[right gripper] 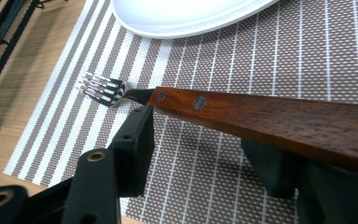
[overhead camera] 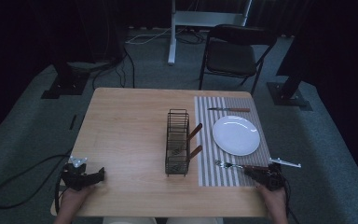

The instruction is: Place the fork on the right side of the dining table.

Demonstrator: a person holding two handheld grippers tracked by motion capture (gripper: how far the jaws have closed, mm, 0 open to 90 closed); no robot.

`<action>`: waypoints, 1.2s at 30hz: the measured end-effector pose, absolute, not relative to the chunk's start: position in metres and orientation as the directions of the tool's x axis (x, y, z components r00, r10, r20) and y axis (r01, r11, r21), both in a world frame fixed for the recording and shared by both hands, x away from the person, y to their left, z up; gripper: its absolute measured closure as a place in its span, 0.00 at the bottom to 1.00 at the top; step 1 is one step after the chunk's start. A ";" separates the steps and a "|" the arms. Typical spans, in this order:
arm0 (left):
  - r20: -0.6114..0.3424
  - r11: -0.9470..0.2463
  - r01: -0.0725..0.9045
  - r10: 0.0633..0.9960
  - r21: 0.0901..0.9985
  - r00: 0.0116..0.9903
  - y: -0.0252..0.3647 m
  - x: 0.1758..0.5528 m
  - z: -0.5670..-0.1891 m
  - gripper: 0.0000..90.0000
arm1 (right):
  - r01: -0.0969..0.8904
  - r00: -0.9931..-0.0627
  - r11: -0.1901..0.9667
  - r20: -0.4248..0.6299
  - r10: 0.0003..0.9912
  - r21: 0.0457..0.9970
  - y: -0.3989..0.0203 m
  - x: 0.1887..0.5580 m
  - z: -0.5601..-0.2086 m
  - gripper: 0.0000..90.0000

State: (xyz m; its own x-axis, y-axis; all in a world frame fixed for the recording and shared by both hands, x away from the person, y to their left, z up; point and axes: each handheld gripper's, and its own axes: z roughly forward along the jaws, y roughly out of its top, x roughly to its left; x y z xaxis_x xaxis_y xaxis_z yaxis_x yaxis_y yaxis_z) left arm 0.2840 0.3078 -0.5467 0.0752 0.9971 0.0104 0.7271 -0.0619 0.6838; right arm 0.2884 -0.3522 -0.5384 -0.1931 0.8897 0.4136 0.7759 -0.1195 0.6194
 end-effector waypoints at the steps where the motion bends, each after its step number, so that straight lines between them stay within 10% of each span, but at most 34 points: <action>1: 0.010 -0.062 0.727 0.997 0.684 0.075 0.308 0.284 -0.547 0.00 | 0.776 -0.192 -0.118 0.411 0.891 0.619 -0.352 0.288 -0.538 0.48; 14: 0.010 -0.061 0.727 0.997 0.684 0.075 0.308 0.284 -0.547 0.00 | 0.788 -0.141 -0.131 0.384 0.912 0.602 -0.356 0.297 -0.535 0.46; 23: 0.010 -0.061 0.727 0.997 0.684 0.075 0.308 0.284 -0.547 0.00 | 0.724 -0.147 -0.094 0.286 0.947 0.684 -0.341 0.283 -0.541 0.15; 36: 0.010 -0.061 0.727 0.997 0.684 0.075 0.308 0.284 -0.547 0.00 | 0.655 -0.106 -0.047 0.154 0.982 0.754 -0.332 0.270 -0.542 0.14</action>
State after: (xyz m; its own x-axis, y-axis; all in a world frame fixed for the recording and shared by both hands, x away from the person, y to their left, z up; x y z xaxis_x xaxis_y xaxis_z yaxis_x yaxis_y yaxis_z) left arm 0.2840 0.3078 -0.5468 0.0746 0.9972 0.0101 0.7268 -0.0613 0.6841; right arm 0.2699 -0.3321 -0.5417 -0.1065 0.9823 0.1539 0.6551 -0.0471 0.7541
